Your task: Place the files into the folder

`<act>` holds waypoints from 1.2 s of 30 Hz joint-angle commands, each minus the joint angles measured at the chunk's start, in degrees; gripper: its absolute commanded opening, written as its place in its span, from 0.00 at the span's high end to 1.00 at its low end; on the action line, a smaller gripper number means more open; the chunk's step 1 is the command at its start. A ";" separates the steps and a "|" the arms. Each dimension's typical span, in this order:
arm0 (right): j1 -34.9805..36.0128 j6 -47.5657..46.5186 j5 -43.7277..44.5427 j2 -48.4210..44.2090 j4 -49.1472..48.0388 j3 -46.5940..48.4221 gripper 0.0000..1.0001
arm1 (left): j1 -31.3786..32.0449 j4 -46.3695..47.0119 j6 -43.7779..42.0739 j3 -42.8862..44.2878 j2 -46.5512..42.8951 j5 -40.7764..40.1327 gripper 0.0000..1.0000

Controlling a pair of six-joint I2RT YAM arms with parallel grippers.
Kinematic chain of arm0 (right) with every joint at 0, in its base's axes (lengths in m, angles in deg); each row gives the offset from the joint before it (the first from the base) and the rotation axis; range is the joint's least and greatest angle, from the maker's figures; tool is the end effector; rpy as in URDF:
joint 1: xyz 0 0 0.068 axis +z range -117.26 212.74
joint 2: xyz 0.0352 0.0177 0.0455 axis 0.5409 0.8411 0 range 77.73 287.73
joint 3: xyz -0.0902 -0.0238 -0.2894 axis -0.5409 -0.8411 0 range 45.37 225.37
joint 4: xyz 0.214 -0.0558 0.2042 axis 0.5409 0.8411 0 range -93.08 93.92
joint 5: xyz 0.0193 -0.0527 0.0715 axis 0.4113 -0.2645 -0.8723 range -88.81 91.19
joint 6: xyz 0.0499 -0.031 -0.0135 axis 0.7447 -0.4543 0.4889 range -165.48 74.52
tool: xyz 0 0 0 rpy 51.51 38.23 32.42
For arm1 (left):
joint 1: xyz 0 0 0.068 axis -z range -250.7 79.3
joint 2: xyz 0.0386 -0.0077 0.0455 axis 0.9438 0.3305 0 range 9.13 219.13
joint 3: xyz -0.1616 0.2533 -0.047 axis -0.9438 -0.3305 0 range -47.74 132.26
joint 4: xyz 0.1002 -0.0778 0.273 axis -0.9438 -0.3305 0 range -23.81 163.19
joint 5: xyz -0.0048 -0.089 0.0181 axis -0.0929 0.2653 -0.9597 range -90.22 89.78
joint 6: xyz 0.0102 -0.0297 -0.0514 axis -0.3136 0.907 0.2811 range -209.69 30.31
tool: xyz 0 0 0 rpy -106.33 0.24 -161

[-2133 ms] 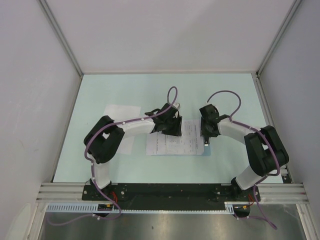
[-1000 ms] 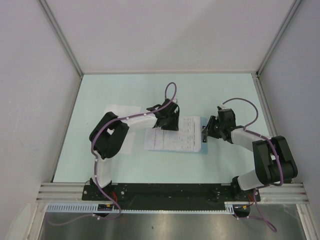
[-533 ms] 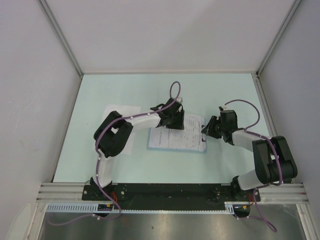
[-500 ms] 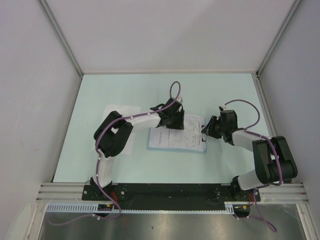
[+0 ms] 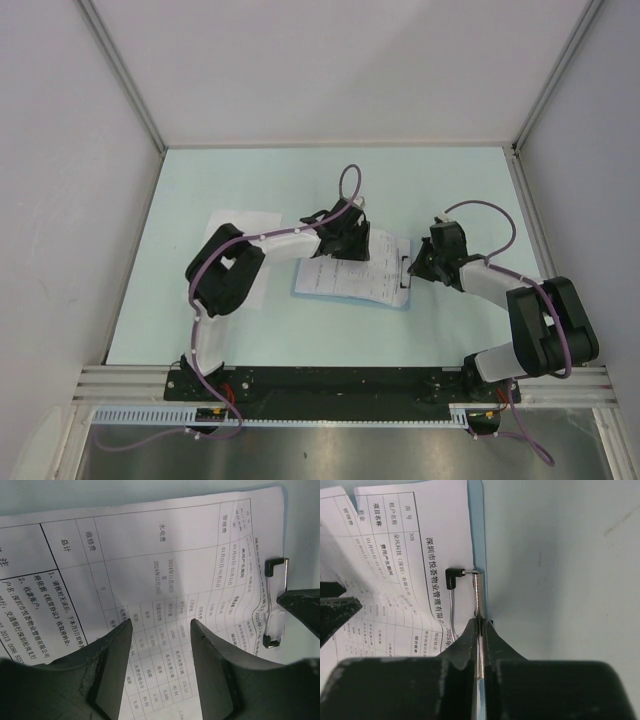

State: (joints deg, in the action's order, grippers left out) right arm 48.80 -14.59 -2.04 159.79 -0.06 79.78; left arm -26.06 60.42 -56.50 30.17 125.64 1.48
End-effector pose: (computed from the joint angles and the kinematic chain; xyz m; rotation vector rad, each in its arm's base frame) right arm 0.2798 0.0832 0.1436 0.2980 2.4836 0.4207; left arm 0.3462 -0.3438 0.1539 0.2699 2.5571 -0.5955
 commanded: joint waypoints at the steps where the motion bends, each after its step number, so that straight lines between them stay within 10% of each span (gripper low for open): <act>1: 0.64 0.22 2.61 0.82 5.32 0.22 1.00 | 0.53 -5.42 0.74 -3.20 -0.58 -1.52 0.43; 8: 0.03 -0.92 -0.11 -0.32 4.44 0.30 1.00 | 0.45 -5.24 0.04 -4.25 -1.37 -4.49 0.42; 22: 0.03 -3.56 -4.25 -7.27 7.70 3.55 0.53 | 0.53 -5.33 -2.96 -4.08 -8.58 -2.14 0.38; 29: 2.84 -3.30 2.34 -3.67 9.89 6.19 0.62 | 0.53 -5.86 -2.34 -2.76 -5.85 -2.84 0.40; 36: 6.09 -3.56 7.62 0.28 12.18 8.56 0.49 | 0.53 -5.42 -2.16 -3.46 -5.15 -3.01 0.40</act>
State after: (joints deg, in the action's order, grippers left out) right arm 53.74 -17.34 1.07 158.00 10.50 85.62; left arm -25.47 54.47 -59.12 26.08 120.52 -1.50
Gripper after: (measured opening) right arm 0.494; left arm 0.600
